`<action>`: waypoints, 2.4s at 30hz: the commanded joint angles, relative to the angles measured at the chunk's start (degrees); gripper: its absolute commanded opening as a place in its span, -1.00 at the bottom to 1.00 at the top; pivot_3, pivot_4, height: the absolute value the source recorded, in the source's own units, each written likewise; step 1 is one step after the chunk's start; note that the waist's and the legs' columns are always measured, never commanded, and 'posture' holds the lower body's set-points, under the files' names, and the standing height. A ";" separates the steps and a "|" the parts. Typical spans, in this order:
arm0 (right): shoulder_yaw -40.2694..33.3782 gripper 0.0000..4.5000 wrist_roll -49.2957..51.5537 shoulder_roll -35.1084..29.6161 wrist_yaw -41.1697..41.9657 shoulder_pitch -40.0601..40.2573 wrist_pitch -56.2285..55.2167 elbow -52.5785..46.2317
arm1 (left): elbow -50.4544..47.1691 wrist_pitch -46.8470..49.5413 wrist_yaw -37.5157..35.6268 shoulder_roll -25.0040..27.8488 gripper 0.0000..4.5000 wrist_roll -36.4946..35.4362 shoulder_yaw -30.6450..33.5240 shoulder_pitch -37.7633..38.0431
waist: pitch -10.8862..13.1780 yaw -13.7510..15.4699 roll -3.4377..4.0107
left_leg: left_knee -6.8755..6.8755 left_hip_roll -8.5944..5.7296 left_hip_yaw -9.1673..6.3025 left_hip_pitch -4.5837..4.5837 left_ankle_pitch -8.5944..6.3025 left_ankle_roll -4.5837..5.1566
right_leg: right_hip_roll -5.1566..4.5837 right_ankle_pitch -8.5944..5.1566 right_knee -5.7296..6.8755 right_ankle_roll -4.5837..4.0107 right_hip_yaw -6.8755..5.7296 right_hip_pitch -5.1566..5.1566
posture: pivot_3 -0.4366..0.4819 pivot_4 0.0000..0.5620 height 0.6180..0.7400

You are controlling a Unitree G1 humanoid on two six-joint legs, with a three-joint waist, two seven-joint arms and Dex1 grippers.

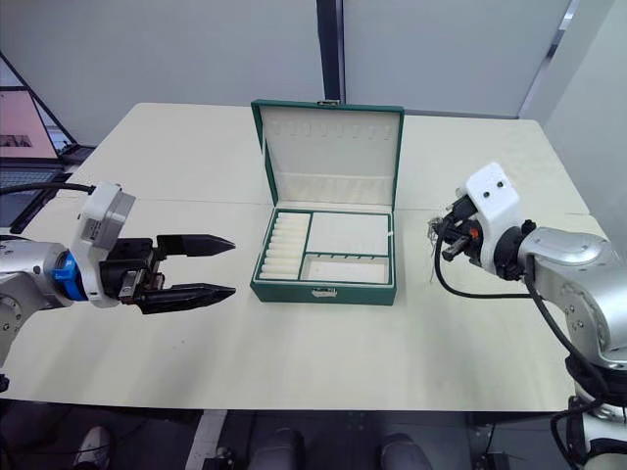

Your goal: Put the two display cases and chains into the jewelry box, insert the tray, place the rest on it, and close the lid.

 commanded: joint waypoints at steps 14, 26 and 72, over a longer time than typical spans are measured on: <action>1.08 -0.89 7.43 -7.16 5.48 -16.80 6.95 4.68 | -1.31 -0.65 0.08 -0.29 1.00 -0.51 0.45 -1.05 | 0.04 -0.03 0.07 | -0.01 0.01 0.03 -0.01 0.00 0.01 | -0.01 0.00 0.00 0.00 0.02 -0.05 | -0.05 -0.47 1.00; 5.64 -0.89 11.98 -4.81 8.38 -30.93 10.04 11.94 | -3.35 3.52 3.03 0.06 1.00 -2.97 1.00 -4.45 | 0.07 -0.10 0.10 | -0.01 0.02 0.07 -0.03 -0.01 0.02 | -0.01 0.00 0.03 0.00 0.05 -0.13 | -0.05 -0.47 1.00; 19.30 -0.89 7.16 13.50 7.86 -19.71 -5.55 17.60 | -7.33 -1.65 0.05 0.49 1.00 -3.68 15.03 15.59 | 0.06 -0.55 0.09 | -0.04 0.07 0.08 -0.19 0.00 0.01 | -0.02 0.01 0.10 -0.01 0.03 -0.68 | -0.05 -0.47 1.00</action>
